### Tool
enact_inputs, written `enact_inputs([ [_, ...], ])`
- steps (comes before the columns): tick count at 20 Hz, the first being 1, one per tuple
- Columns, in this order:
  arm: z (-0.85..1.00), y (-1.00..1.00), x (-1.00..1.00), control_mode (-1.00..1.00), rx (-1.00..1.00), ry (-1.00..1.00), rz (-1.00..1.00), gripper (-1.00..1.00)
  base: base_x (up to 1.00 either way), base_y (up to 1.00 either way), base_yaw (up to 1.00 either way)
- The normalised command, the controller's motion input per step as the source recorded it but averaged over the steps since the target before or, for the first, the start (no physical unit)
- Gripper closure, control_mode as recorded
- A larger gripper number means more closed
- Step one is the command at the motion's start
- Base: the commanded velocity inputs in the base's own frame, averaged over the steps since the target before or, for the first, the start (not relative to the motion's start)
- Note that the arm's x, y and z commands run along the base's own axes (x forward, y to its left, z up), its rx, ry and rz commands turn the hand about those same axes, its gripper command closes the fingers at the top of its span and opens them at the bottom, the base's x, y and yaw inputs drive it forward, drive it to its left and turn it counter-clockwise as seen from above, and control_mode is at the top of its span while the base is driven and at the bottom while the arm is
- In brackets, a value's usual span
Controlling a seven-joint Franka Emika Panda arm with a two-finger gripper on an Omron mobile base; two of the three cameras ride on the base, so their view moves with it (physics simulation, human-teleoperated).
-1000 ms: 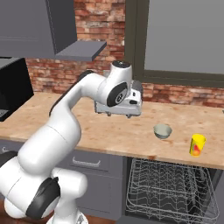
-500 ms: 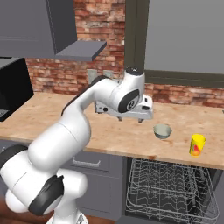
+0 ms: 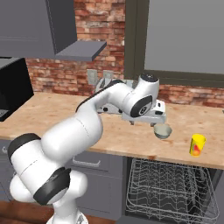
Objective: Pick up the cup and bowl from the counter, place them in the dishwasher, and close the dishwasher door.
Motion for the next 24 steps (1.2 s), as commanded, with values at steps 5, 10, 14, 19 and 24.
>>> enact_inputs([
  [5, -0.23, -0.40, 0.13, -1.00, 0.00, 0.00, 0.00, -1.00, 0.00, 0.00, 0.00],
  [10, -0.22, -0.31, 0.10, -1.00, -0.01, 0.00, 0.00, -1.00, 0.00, 0.00, 0.00],
  [14, -0.06, -0.36, 0.11, -1.00, -0.03, 0.00, 0.00, -1.00, 0.00, 0.00, 0.00],
  [19, -0.02, -0.40, 0.13, -1.00, -0.03, 0.00, 0.00, -1.00, 0.00, 0.00, 0.00],
  [24, -0.08, -0.39, 0.15, -1.00, 0.00, 0.00, 0.00, -1.00, 0.00, 0.00, 0.00],
])
